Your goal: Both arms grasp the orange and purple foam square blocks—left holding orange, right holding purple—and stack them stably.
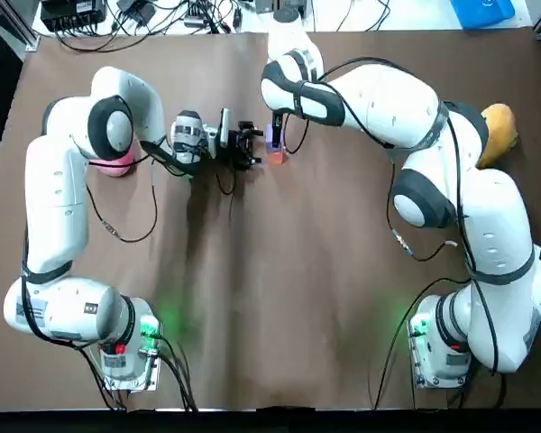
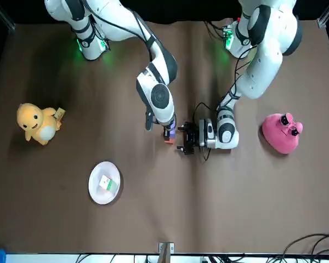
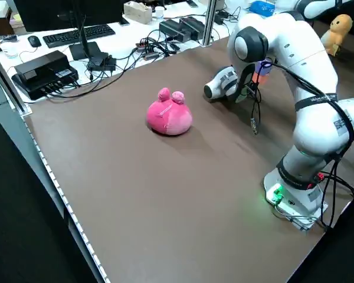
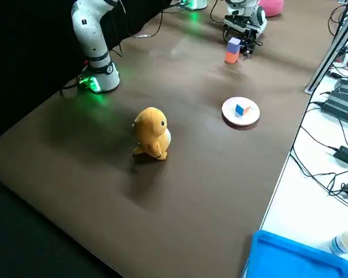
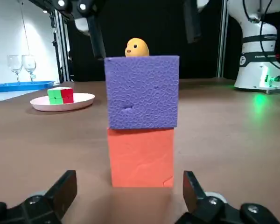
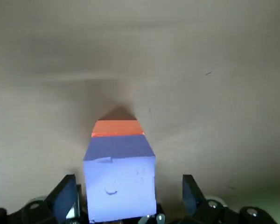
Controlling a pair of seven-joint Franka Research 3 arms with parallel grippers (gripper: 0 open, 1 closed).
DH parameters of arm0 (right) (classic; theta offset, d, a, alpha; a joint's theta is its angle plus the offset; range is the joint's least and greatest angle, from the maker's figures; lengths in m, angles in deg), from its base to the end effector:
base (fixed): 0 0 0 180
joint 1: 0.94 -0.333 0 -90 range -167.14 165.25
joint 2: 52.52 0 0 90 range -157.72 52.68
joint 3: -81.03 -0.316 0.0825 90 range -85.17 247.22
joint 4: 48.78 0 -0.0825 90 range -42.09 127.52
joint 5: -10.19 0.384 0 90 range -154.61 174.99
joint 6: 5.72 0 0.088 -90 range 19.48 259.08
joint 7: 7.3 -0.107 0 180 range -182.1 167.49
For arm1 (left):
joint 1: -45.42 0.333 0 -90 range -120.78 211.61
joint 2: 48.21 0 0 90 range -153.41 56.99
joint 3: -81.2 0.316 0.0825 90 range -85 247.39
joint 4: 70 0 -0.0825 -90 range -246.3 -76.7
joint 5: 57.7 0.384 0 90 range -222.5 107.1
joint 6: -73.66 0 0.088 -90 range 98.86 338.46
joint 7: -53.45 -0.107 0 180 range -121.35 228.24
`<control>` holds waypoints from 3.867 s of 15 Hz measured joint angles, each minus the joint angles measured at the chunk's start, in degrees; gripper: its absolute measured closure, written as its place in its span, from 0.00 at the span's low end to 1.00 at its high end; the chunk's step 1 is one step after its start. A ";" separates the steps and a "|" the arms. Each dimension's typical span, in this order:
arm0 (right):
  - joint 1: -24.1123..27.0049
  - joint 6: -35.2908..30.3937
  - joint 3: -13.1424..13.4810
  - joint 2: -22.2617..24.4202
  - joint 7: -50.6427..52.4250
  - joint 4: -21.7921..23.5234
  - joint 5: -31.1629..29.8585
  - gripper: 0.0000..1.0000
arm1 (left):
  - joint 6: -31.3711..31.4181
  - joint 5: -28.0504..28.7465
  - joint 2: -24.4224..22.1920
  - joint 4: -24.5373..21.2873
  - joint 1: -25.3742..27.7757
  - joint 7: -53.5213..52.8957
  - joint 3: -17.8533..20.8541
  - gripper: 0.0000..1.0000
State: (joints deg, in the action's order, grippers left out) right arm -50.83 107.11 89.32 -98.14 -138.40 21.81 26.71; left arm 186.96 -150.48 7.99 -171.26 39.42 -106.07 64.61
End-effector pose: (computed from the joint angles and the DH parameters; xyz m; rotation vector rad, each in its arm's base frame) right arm 0.5271 0.5301 0.2921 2.1083 -2.2608 -0.2499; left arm 0.5308 -0.2882 0.0403 1.2246 -1.3532 1.1282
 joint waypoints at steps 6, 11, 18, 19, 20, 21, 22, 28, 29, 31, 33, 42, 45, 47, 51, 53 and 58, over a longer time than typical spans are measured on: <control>2.64 -2.51 0.90 0.84 0.68 -1.51 -0.04 0.00 | -1.17 2.94 -2.43 -0.99 5.03 0.52 -0.26 0.00; 7.65 -10.01 1.21 7.63 13.60 -2.92 -1.21 0.00 | -1.38 6.11 -6.91 -3.19 8.14 7.35 -0.37 0.00; 17.09 -27.93 1.94 17.83 46.24 -2.99 -2.21 0.00 | -1.41 13.24 -15.76 -6.15 9.52 32.88 -0.26 0.00; 19.15 -31.11 2.00 19.26 52.90 -3.00 -2.28 0.00 | -1.38 13.61 -17.19 -7.13 9.80 36.51 -0.21 0.00; 21.17 -33.69 2.08 20.57 59.31 -2.97 -2.73 0.00 | -1.35 13.81 -18.65 -8.29 10.12 39.82 -0.16 0.00; 23.08 -35.21 2.12 21.73 65.05 -2.95 -3.44 0.00 | -1.31 14.04 -20.08 -9.40 10.42 42.84 -0.12 0.00; 24.91 -35.88 2.14 22.80 70.66 -2.93 -4.08 0.00 | -1.15 14.62 -21.47 -10.39 10.63 45.60 -0.06 0.00; 39.38 -36.29 2.33 26.07 113.34 -2.76 -6.76 0.00 | 0.25 21.60 -27.22 -12.68 11.52 65.22 0.32 0.00; 40.65 -36.94 2.32 26.38 117.54 -2.78 -7.17 0.00 | 0.25 22.77 -27.22 -12.66 12.09 67.42 0.32 0.00; 41.86 -38.39 2.31 27.83 123.54 -2.78 -10.15 0.00 | 0.25 24.79 -27.22 -12.48 12.97 72.78 0.34 0.00; 41.94 -38.70 2.27 29.72 125.44 -2.69 -13.15 0.00 | 0.25 28.51 -27.22 -11.30 13.09 80.07 0.33 0.00; 42.03 -31.93 2.23 41.91 128.52 12.38 -13.73 0.00 | 0.25 43.45 -28.75 -5.35 13.06 104.55 0.58 0.00; 43.20 -31.96 2.22 42.57 128.52 12.99 -13.90 0.00 | 0.13 47.87 -31.38 -4.01 13.07 112.93 1.09 0.00; 45.32 -31.97 1.78 42.77 128.60 13.00 -13.44 0.00 | -0.84 52.84 -33.19 -2.78 13.07 115.63 1.38 0.00; 55.48 -32.40 -9.14 43.17 128.56 13.16 -13.19 0.00 | -5.35 61.72 -36.64 1.69 12.69 132.44 1.36 0.00; 55.25 -32.41 -9.52 43.17 128.54 13.23 -13.23 0.00 | -6.39 62.95 -38.67 1.82 12.69 142.17 1.36 0.00; 53.76 -32.54 -7.88 43.18 128.54 13.35 -13.25 0.00 | -8.95 72.05 -44.44 1.76 12.49 164.78 0.87 0.00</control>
State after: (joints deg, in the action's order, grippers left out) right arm 2.93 74.57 81.44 -54.95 -9.86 35.16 13.47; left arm 178.01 -78.43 -36.45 -169.50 51.91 58.71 65.48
